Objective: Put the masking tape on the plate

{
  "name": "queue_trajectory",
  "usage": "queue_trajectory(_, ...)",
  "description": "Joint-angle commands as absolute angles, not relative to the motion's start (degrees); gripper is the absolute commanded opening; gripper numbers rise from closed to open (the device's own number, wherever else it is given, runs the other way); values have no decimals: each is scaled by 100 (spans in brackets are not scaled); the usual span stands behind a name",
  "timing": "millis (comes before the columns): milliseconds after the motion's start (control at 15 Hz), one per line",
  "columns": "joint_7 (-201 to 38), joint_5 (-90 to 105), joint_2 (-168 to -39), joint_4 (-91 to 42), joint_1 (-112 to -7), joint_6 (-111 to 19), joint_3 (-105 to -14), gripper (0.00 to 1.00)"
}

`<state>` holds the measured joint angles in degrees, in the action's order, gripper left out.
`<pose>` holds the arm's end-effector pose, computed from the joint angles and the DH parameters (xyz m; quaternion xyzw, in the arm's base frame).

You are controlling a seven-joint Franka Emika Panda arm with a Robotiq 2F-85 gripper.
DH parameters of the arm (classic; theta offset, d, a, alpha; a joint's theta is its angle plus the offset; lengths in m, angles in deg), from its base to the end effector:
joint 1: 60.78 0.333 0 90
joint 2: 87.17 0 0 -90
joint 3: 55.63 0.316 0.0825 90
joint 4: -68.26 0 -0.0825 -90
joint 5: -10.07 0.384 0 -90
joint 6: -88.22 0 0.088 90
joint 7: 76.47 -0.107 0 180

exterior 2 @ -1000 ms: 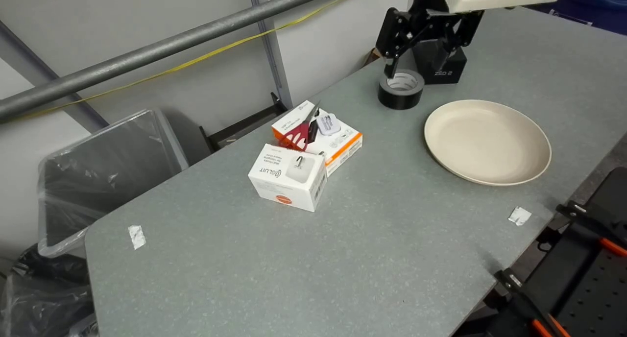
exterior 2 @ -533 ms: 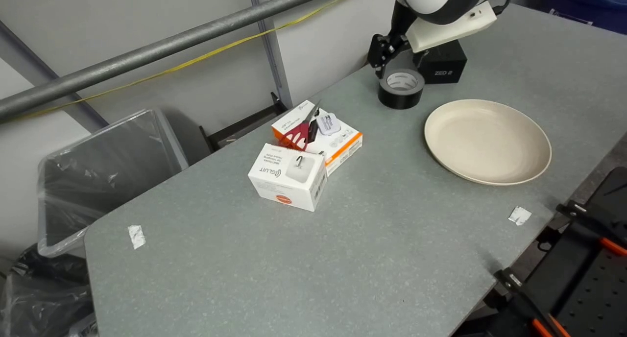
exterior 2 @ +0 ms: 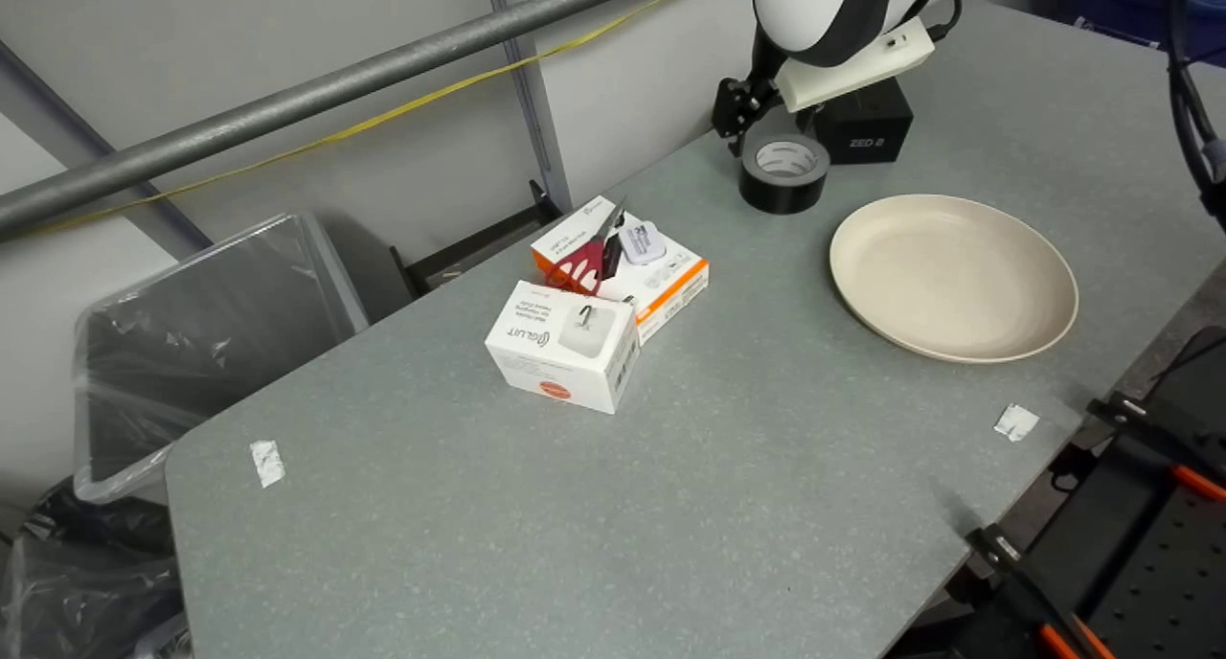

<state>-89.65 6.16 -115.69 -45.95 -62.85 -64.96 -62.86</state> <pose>0.6204 -0.0962 0.2285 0.9824 -0.1553 0.0937 0.0442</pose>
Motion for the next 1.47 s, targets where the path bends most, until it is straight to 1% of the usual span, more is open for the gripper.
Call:
queue_trajectory(0, -8886, 654, -11739, -4466, -6249, -6430, -6328, 100)
queue_trajectory(467, -8948, 664, -12429, -3961, -6236, -6657, -6377, 100)
queue_trajectory(867, -9055, 724, -13083, -3307, -6209, -6511, -6417, 100)
queue_trajectory(933, -9029, 768, -13172, -3208, -6242, -6479, -6380, 75)
queue_trajectory(1000, -9050, 812, -13286, -3077, -6247, -6431, -6370, 74)
queue_trajectory(1200, -9106, 899, -13428, -2915, -6230, -6402, -6397, 49)
queue_trajectory(1333, -9114, 987, -13376, -2938, -6262, -6379, -6368, 35)
queue_trajectory(1400, -9100, 1049, -13295, -3001, -6286, -6358, -6344, 26)
